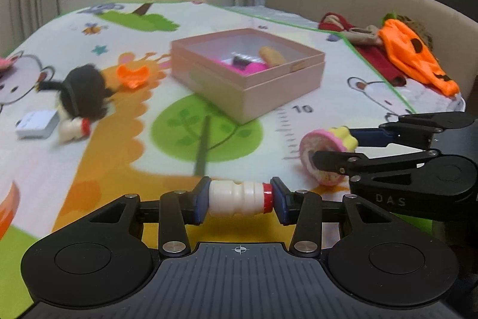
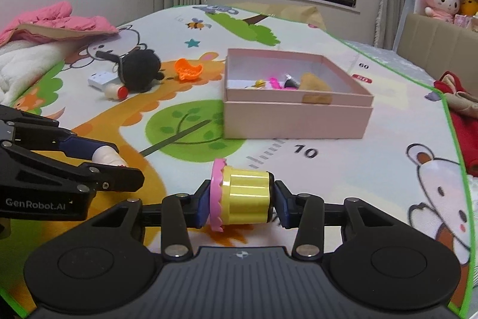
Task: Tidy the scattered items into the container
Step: 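Carry the bottle and cupcake into the pink box and open both tools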
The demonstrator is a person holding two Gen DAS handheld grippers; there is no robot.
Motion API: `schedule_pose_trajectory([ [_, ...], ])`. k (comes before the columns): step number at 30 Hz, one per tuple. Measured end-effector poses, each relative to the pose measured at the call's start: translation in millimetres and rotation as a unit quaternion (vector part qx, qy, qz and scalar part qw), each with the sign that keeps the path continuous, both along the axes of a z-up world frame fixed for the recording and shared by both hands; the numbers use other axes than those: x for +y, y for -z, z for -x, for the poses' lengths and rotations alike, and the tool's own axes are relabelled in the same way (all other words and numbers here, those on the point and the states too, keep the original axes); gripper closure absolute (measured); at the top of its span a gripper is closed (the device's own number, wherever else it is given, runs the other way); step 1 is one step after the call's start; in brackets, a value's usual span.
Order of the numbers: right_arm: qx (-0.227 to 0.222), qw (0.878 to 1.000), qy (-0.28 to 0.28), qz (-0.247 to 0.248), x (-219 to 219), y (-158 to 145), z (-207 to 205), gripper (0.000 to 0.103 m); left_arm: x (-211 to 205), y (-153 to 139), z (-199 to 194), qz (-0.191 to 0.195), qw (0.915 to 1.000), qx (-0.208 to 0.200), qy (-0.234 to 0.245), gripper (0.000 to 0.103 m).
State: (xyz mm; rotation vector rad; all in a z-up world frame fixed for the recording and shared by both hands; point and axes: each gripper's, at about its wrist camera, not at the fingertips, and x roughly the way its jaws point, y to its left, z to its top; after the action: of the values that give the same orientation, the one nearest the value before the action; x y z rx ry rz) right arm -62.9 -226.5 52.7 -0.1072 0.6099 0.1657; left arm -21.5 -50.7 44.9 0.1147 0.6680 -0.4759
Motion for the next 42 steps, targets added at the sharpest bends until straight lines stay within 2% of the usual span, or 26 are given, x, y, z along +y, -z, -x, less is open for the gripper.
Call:
schedule_pose_trajectory([
  [13,-0.014,1.0,0.0,-0.007,-35,-11,-21,0.061,-30,-24,-42,0.005,0.9997,-0.019,0.011,0.056],
  [18,-0.035,0.999,0.001,-0.013,-47,-28,-37,0.061,-44,-38,-71,0.011,0.999,-0.034,0.027,0.056],
  [24,-0.084,0.996,0.016,-0.027,-65,-62,-101,0.061,-66,-55,-126,0.013,0.9961,-0.081,0.034,0.056],
  [28,-0.077,0.995,0.034,-0.06,-80,-65,-159,0.061,-80,-54,-170,0.008,0.9951,-0.093,0.031,0.056],
  [31,-0.053,0.995,0.044,-0.074,-89,-58,-193,0.059,-83,-46,-198,0.026,0.996,-0.079,0.033,0.054],
  [33,-0.048,0.994,0.058,-0.075,-92,-54,-202,0.051,-79,-41,-209,0.043,0.9971,-0.058,0.024,0.042],
  [34,-0.05,0.994,0.062,-0.073,-92,-53,-203,0.049,-74,-40,-210,0.048,0.9974,-0.051,0.018,0.039],
  [36,-0.055,0.994,0.064,-0.067,-91,-54,-200,0.047,-61,-38,-203,0.053,0.9974,-0.048,0.012,0.022],
  [38,-0.058,0.994,0.067,-0.061,-86,-55,-194,0.044,-47,-36,-187,0.043,0.9976,-0.054,0.006,0.013],
  [42,-0.059,0.995,0.054,-0.052,-63,-59,-178,0.038,-13,-28,-148,0.007,0.9978,-0.058,-0.031,0.007],
])
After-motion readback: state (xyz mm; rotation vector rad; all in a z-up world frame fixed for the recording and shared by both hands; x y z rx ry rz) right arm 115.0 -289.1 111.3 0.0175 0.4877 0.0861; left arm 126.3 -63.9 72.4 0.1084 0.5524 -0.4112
